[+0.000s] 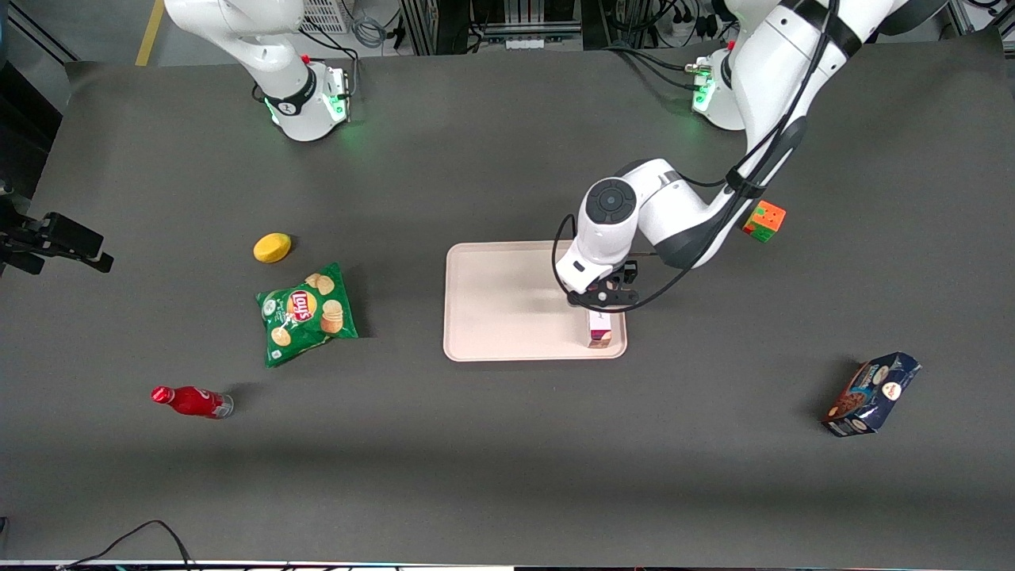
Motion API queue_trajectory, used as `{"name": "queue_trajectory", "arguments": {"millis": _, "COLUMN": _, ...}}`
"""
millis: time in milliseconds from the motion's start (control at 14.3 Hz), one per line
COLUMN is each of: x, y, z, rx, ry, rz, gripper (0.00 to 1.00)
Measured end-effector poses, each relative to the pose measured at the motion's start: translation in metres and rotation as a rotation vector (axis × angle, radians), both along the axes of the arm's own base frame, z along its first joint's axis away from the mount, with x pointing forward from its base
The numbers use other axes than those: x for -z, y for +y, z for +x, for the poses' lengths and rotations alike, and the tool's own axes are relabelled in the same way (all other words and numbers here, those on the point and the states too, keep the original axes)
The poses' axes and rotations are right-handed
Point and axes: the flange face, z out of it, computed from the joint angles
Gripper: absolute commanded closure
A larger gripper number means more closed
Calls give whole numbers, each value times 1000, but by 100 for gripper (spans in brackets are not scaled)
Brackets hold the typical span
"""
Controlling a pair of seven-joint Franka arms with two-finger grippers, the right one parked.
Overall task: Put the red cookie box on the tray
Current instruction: 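Lower the cookie box onto the tray and open the left gripper, then raise the left gripper away from the box on the tray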
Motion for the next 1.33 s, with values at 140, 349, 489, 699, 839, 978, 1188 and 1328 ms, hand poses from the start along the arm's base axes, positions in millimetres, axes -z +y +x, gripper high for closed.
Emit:
{"name": "queue_trajectory", "arguments": {"millis": 140, "x": -1, "y": 1, "z": 2, "rx": -4, "ry": -2, "rz": -2, "gripper": 0}}
{"name": "queue_trajectory", "arguments": {"millis": 349, "x": -3, "y": 2, "z": 5, "rx": -8, "ry": -7, "rz": -6, "gripper": 0}}
{"name": "queue_trajectory", "arguments": {"millis": 489, "x": -8, "y": 1, "z": 10, "rx": -14, "ry": -18, "rz": -13, "gripper": 0}}
{"name": "queue_trajectory", "arguments": {"millis": 699, "x": -42, "y": -7, "z": 31, "rx": -36, "ry": -42, "rz": -8, "gripper": 0}}
{"name": "queue_trajectory", "arguments": {"millis": 839, "x": -91, "y": -21, "z": 43, "rx": -44, "ry": -43, "rz": 29, "gripper": 0}}
{"name": "queue_trajectory", "arguments": {"millis": 978, "x": -159, "y": -28, "z": 44, "rx": -59, "ry": -39, "rz": 99, "gripper": 0}}
{"name": "queue_trajectory", "arguments": {"millis": 1188, "x": -259, "y": -9, "z": 41, "rx": -33, "ry": -9, "rz": 167, "gripper": 0}}
{"name": "queue_trajectory", "arguments": {"millis": 1328, "x": -316, "y": 30, "z": 49, "rx": -2, "ry": 13, "rz": 166, "gripper": 0}}
